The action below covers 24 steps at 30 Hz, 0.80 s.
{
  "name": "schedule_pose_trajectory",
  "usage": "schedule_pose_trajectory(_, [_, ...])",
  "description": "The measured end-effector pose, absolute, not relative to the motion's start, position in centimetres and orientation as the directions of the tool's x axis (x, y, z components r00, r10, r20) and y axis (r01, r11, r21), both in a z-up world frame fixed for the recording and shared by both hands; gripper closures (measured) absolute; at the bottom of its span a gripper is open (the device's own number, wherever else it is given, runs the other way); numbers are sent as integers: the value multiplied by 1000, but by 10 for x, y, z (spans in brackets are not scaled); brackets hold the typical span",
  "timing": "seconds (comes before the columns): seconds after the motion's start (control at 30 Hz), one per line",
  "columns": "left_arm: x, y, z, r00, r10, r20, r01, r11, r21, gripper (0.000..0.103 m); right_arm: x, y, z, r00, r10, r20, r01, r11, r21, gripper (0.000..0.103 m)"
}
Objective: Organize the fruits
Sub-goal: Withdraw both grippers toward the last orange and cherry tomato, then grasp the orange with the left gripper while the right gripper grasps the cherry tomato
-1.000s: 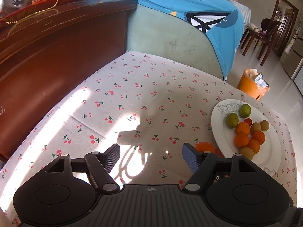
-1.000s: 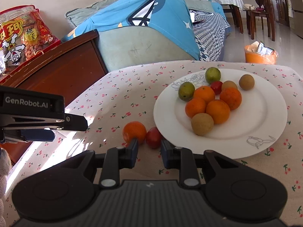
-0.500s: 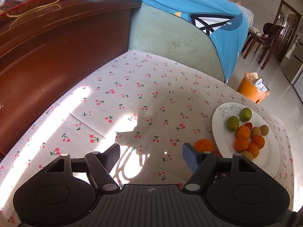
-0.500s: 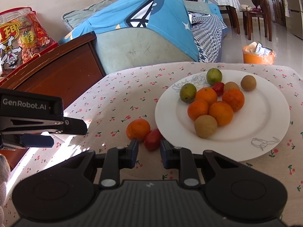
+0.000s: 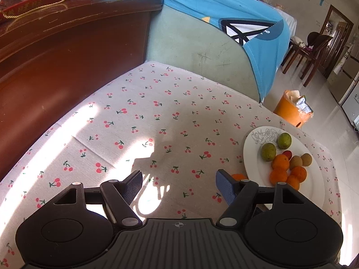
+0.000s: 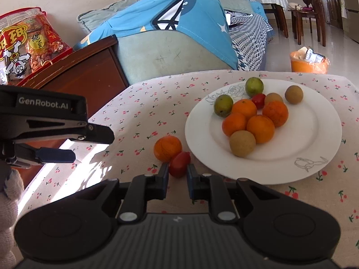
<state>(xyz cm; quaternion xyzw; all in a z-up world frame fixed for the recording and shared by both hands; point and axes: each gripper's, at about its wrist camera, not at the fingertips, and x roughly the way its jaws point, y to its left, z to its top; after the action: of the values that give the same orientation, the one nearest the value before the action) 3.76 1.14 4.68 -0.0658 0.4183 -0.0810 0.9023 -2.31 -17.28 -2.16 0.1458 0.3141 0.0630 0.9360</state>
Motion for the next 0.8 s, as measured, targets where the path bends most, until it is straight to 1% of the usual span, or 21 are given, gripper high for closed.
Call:
schedule_pose_trajectory(0.1, [38, 11, 46, 634, -204, -746, 93, 978, -189, 30, -29, -173, -20, 796, 188, -576, -11, 955, 295, 86])
schedule_pose_trajectory(0.17, [38, 10, 45, 634, -206, -745, 96, 977, -189, 30, -28, -174, -20, 796, 188, -575, -5, 952, 305, 80])
schedule_pose_trajectory(0.23, [38, 10, 45, 635, -210, -744, 103, 977, -187, 30, -26, -174, -20, 800, 189, -569, 0, 949, 316, 79])
schedule_pose_trajectory(0.33, [40, 8, 43, 630, -224, -744, 115, 974, -196, 30, -20, -173, -20, 805, 186, -564, 2, 949, 315, 70])
schedule_pose_trajectory(0.5, [38, 4, 40, 633, -234, -738, 137, 972, -192, 31, -13, -168, -21, 806, 169, -568, 13, 953, 302, 74])
schedule_pose_trajectory(0.57, [38, 3, 40, 635, -245, -733, 147, 969, -196, 32, -12, -170, -23, 807, 154, -570, 29, 954, 299, 84])
schedule_pose_trajectory(0.67, [38, 0, 39, 632, -266, -728, 167, 964, -207, 33, -15, -172, -22, 802, 161, -575, 19, 955, 294, 84])
schedule_pose_trajectory(0.8, [37, -11, 32, 611, -301, -732, 225, 953, -204, 33, -26, -175, -18, 780, 160, -605, 16, 961, 274, 85])
